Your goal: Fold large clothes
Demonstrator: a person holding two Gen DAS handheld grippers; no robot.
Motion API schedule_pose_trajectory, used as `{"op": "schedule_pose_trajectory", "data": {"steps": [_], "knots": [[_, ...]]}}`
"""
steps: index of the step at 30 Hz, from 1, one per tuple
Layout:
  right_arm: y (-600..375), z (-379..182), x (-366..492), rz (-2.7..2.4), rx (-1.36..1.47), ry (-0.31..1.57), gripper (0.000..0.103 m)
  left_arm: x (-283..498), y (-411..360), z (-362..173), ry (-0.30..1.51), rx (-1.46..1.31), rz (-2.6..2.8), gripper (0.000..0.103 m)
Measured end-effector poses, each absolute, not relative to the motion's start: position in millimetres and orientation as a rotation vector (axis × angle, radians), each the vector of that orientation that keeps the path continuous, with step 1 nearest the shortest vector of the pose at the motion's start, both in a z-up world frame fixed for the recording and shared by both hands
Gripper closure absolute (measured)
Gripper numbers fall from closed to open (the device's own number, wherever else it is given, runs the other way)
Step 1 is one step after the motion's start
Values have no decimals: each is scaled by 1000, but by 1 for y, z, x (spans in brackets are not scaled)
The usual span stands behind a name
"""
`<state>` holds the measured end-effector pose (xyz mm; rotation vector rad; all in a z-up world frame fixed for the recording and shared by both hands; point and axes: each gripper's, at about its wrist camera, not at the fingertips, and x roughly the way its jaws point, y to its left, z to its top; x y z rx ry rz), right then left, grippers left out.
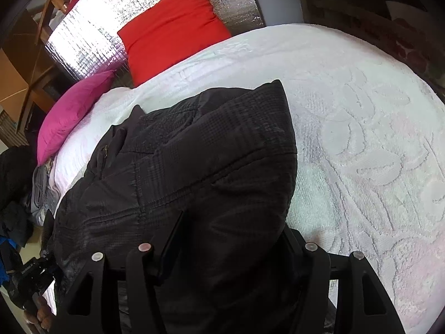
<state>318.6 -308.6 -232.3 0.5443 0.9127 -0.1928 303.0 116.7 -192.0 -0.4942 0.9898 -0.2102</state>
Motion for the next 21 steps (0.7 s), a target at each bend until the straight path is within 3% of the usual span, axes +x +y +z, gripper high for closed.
{"op": "schedule_pose_trajectory", "data": {"steps": [3,7,11,13,16,18,21], "knots": [[-308,-225,316,-200,553,890,54,291,115,-162,888,-434,-206,84],[-298,-215,314,-165,548,868,55,282,118,-137,799,-318,-147,84],[-286,-223,320,-189,476,917,55,303,121,-182,1016,-252,-55,83],[-283,-222,322,-195,446,923,49,305,121,-191,1061,-252,-67,82],[-282,-214,321,-211,434,937,47,299,128,-173,1031,-264,-112,68],[-285,-196,314,-263,395,912,46,286,144,-154,979,-315,-171,48],[-284,-158,293,-323,360,744,30,268,169,-135,916,-337,-201,39]]}}
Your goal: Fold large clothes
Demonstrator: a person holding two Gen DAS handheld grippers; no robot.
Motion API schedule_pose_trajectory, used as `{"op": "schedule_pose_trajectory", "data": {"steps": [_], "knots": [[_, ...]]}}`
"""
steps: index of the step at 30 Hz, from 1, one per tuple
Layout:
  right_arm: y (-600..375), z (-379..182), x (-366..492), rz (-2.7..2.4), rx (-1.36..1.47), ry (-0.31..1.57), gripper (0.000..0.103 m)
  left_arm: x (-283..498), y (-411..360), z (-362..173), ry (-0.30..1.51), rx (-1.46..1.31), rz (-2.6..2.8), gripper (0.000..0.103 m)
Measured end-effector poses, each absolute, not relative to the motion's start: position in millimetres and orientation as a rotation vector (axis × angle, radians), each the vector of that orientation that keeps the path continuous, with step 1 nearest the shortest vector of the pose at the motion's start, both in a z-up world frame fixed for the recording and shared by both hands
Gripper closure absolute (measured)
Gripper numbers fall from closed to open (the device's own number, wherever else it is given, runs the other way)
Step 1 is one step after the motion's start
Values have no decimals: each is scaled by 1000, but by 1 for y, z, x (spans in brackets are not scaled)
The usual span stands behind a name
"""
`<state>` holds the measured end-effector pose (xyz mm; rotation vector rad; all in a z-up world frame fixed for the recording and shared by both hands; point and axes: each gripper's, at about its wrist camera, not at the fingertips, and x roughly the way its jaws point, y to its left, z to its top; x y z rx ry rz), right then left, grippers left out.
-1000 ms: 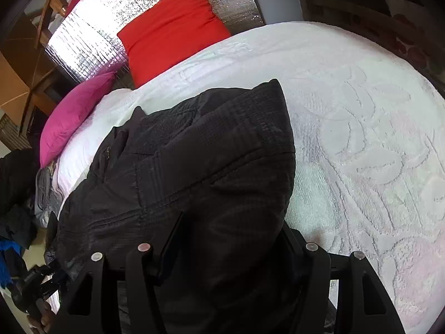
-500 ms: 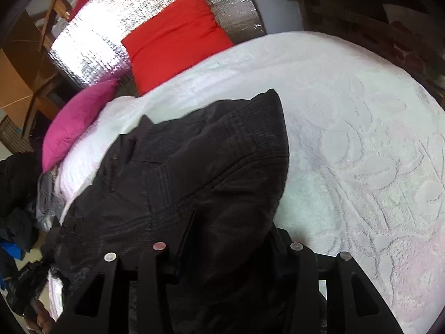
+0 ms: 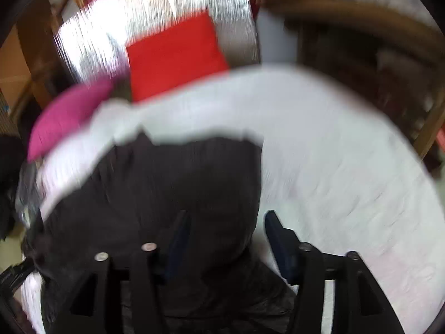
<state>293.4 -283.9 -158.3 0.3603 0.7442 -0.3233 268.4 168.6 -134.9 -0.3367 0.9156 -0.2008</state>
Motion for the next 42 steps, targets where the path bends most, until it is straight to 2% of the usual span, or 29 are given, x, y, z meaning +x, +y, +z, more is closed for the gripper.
{"op": "schedule_pose_trajectory", "data": {"steps": [2,3,5,6,7,8,9,17,21,23,24,25,28,29,30,33,36,42], "knots": [[-276,-140,279,-310,362,636,28,258,202,-125,863,-352,-173,37],[-270,-136,275,-276,364,601,28,252,226,-122,839,-380,-126,32],[-245,-138,280,-147,372,620,29,246,262,-123,816,-436,-44,30],[-230,-144,287,-76,375,658,37,244,279,-126,811,-465,-3,30],[-218,-148,293,-30,374,682,54,244,299,-130,813,-503,52,30],[-201,-156,301,14,360,719,63,243,322,-137,812,-547,106,30],[-184,-163,310,52,341,759,68,243,336,-145,809,-577,140,30],[-122,-233,348,157,254,1018,67,283,415,-207,830,-809,270,30],[-136,-215,341,197,335,977,66,307,446,-235,832,-920,287,30],[-146,-206,335,192,371,911,62,317,455,-243,826,-980,288,30],[-152,-202,332,177,378,887,44,320,456,-243,817,-992,285,30],[-154,-199,329,163,388,869,33,328,458,-246,804,-991,287,30],[-168,-197,326,129,431,813,33,342,459,-242,781,-938,304,31],[-169,-198,329,122,439,812,33,346,459,-240,766,-937,298,35],[-167,-196,335,122,445,809,33,351,460,-241,757,-943,282,51],[-167,-200,334,123,449,813,34,365,459,-249,791,-922,300,82],[-166,-208,338,128,435,822,35,370,453,-251,795,-868,322,94],[-171,-200,331,122,443,782,35,364,409,-191,713,-712,264,98]]}}
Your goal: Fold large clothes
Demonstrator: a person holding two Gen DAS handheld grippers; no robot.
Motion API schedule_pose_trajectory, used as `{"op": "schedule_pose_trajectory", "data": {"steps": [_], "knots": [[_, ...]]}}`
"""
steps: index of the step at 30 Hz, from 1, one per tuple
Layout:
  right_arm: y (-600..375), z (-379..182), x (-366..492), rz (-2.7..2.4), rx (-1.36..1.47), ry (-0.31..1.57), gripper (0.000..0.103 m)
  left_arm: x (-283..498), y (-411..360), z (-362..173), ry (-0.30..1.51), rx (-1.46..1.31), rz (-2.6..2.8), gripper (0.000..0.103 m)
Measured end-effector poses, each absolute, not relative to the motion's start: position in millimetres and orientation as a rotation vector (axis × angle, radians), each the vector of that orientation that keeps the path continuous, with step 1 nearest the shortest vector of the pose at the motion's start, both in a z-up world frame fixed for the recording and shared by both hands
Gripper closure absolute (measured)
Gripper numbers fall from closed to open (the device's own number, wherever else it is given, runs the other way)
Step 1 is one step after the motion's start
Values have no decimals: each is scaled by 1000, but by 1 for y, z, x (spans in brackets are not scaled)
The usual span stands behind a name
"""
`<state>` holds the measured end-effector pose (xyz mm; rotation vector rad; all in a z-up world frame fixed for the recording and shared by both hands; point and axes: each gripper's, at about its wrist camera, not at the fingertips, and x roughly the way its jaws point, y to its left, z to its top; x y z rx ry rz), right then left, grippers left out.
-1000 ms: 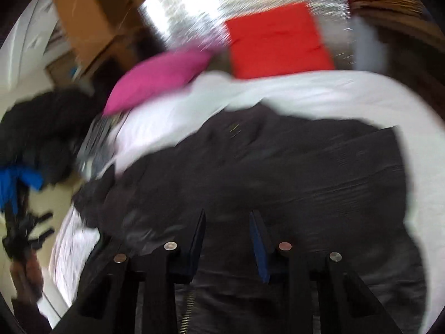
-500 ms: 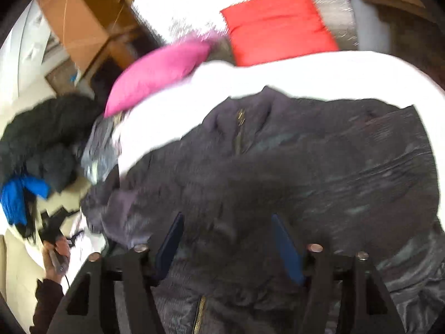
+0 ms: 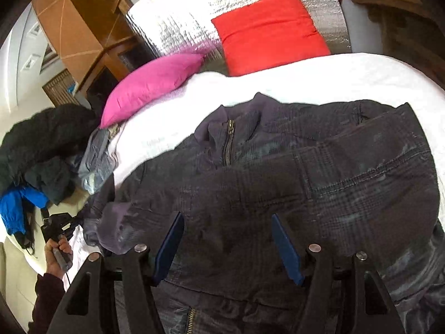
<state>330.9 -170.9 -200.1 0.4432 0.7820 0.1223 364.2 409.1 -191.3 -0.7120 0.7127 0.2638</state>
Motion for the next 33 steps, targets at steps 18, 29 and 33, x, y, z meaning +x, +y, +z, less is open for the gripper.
{"op": "schedule_pose_trajectory", "data": {"steps": [18,29,33], "knots": [[-231,-170,286,56,587,653,35,258,44,-153,851,-235,-399,100],[-242,-173,289,184,683,732,29,199,59,-127,820,-182,-578,39],[-208,-177,298,357,677,829,28,234,129,-117,710,-276,-317,36]]}}
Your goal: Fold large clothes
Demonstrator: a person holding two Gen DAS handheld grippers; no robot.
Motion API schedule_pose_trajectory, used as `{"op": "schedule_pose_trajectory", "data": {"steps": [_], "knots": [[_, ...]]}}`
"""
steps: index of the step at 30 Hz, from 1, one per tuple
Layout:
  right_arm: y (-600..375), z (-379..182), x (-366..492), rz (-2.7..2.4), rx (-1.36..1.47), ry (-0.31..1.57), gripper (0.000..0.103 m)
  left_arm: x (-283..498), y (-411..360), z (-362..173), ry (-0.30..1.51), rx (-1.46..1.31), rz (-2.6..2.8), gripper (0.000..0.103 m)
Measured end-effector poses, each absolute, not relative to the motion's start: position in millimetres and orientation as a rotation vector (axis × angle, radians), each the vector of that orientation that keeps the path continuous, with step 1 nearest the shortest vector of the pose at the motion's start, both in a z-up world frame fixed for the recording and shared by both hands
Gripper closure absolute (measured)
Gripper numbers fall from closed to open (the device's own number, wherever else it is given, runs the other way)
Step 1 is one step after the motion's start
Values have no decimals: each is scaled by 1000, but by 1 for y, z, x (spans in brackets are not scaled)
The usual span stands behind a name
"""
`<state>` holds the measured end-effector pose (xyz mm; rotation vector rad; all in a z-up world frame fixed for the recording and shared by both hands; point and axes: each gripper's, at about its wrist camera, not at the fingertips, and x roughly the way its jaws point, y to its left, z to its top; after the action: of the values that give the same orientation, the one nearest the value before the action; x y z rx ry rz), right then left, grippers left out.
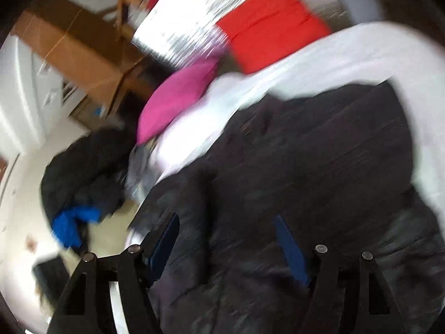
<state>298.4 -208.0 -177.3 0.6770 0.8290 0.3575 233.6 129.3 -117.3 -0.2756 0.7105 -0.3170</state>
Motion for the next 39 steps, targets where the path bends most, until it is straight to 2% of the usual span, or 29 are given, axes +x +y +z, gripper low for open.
{"op": "schedule_pose_trajectory", "data": {"steps": [2,5,7,10,12,14,15,16,23,25,30,32,34,37,39], "knots": [[-182,-186,305,470,686,917,27,254,149,-127,724,-286,-192,38],[-147,-203,309,537,718,1022,27,278,162,-142,760,-320,-133,50],[-130,-213,313,547,722,1066,27,288,164,-148,774,-367,-143,54],[-109,-232,319,554,776,1112,27,295,166,-157,782,-409,-166,65],[-97,-242,323,510,781,1127,26,295,154,-160,791,-378,-160,78],[-90,-249,324,474,808,1097,43,295,148,-164,804,-370,-179,81],[-87,-249,325,462,791,1094,76,295,146,-165,808,-369,-184,81],[-84,-245,325,442,752,1092,84,296,147,-167,810,-362,-181,81],[-136,-179,304,225,633,812,88,291,152,-168,838,-386,-198,81],[-162,-183,305,137,654,814,88,293,143,-171,854,-353,-202,81],[-199,-208,307,-10,707,959,87,296,130,-175,884,-259,-158,64],[-192,-194,302,27,666,929,72,298,132,-178,903,-280,-166,64],[-176,-176,292,64,559,891,5,300,135,-179,920,-288,-163,63],[-133,-157,273,192,418,795,3,301,138,-180,928,-303,-165,63],[-101,-158,272,243,316,810,3,300,140,-179,929,-313,-169,63]]}}
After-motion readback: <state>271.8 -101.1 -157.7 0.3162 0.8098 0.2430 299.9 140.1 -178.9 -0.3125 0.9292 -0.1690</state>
